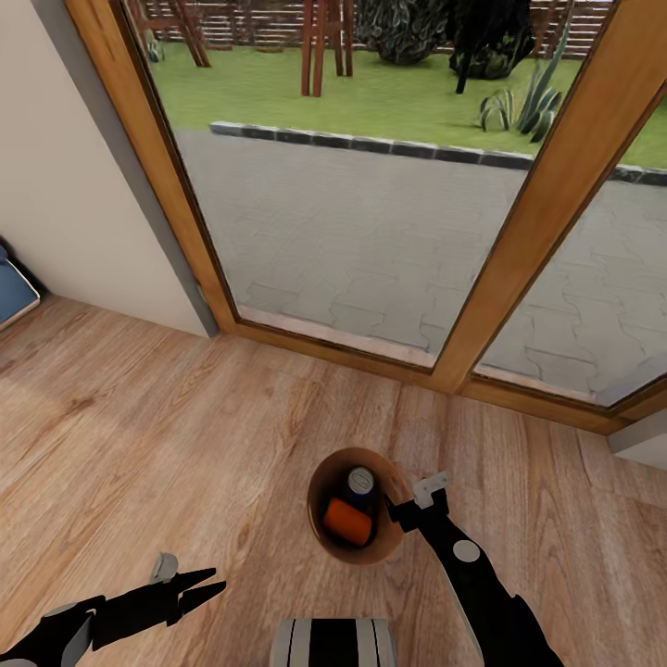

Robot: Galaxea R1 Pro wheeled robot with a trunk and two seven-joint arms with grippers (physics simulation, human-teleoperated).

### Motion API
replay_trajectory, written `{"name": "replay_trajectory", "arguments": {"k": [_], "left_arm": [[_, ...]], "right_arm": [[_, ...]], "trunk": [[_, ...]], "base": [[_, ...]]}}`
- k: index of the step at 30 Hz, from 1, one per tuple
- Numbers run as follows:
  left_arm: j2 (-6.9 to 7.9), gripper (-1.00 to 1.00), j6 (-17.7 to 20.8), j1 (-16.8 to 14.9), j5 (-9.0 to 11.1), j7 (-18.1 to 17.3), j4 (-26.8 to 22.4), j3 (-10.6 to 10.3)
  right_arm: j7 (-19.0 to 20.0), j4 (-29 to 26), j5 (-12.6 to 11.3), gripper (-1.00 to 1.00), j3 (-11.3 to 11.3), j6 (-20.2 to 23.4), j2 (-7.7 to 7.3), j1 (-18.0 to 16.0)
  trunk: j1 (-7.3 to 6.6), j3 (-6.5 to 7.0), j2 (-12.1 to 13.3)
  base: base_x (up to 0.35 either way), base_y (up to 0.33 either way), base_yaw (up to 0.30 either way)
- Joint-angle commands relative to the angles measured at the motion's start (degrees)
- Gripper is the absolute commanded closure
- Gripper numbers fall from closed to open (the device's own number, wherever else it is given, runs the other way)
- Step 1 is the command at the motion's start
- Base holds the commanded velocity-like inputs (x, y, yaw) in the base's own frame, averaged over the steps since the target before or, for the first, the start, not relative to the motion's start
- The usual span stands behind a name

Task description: Put the three can of soda from the living room inside the tash can in the kitchen.

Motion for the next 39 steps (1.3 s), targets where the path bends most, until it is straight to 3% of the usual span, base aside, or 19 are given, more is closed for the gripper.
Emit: {"name": "replay_trajectory", "arguments": {"k": [1,9,30,39], "left_arm": [[0.01,-1.00,0.00,0.00,-0.02,0.00,0.00,0.00],[0.03,-1.00,0.06,0.00,0.00,0.00,0.01,-0.08],[0.03,-1.00,0.18,0.00,-0.01,0.00,0.00,-0.51],[0.09,-1.00,0.18,0.00,0.01,0.00,0.00,-0.19]], "right_arm": [[0.00,1.21,0.12,-1.00,-0.02,0.00,-0.01,0.03],[0.00,1.21,0.12,-1.00,-0.02,-0.01,-0.01,0.04],[0.00,1.21,0.12,-1.00,-0.02,-0.01,-0.01,0.04],[0.00,1.21,0.12,-1.00,-0.02,-0.01,-0.01,0.06]], "trunk": [[0.01,-0.01,0.00],[0.01,-0.01,0.00],[-4.60,3.76,8.43],[-4.60,3.76,8.43]], "base": [[0.000,0.000,0.000],[0.000,0.000,0.000],[0.000,0.000,0.000],[0.000,0.000,0.000]]}}
